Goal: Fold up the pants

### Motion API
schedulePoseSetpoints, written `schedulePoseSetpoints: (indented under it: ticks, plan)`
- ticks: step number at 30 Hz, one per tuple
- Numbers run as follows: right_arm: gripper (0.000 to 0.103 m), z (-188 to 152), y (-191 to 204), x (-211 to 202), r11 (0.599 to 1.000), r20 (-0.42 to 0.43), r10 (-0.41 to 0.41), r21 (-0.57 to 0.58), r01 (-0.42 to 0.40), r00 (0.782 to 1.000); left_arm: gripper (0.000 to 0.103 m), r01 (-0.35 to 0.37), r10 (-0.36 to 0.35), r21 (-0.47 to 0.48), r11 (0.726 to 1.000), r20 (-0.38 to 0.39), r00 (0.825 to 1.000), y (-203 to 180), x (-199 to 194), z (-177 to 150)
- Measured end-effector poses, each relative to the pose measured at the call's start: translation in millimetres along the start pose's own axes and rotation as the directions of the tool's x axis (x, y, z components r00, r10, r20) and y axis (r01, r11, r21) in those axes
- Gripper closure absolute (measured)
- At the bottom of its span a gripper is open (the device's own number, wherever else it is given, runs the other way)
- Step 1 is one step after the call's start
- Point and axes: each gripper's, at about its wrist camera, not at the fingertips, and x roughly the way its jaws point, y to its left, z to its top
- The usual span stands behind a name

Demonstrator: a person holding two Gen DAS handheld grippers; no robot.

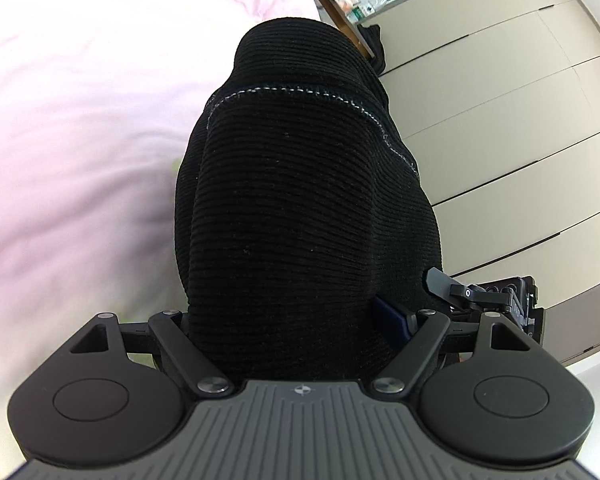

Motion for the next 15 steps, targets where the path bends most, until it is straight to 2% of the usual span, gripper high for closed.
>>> schedulePoseSetpoints:
  ticks: [3,8,11,15]
  plan:
    - [0.029,24,-20,-6,1.000,0.019,-0.017,0.013,0.017,1.000,0.011,-0.007,0.007,-0.005,1.000,-0.009,1.000,5,26,21]
    - [0.029,46,-53,2,0.999,0.028,-0.014,0.035,0.013,1.000,0.011,-0.035,0.035,-0.004,0.999,-0.016,0.999,23,59,40]
    - [0.027,41,-77,25,0.995,0.005,-0.036,0.090,0.036,0.999,0.012,-0.089,0.087,-0.037,0.995,-0.046,0.995,45,82,38]
    - [0.020,25,-102,24,0.990,0.048,-0.024,0.140,0.017,0.999,0.011,-0.083,0.081,-0.061,0.995,-0.032,0.996,63,81,31]
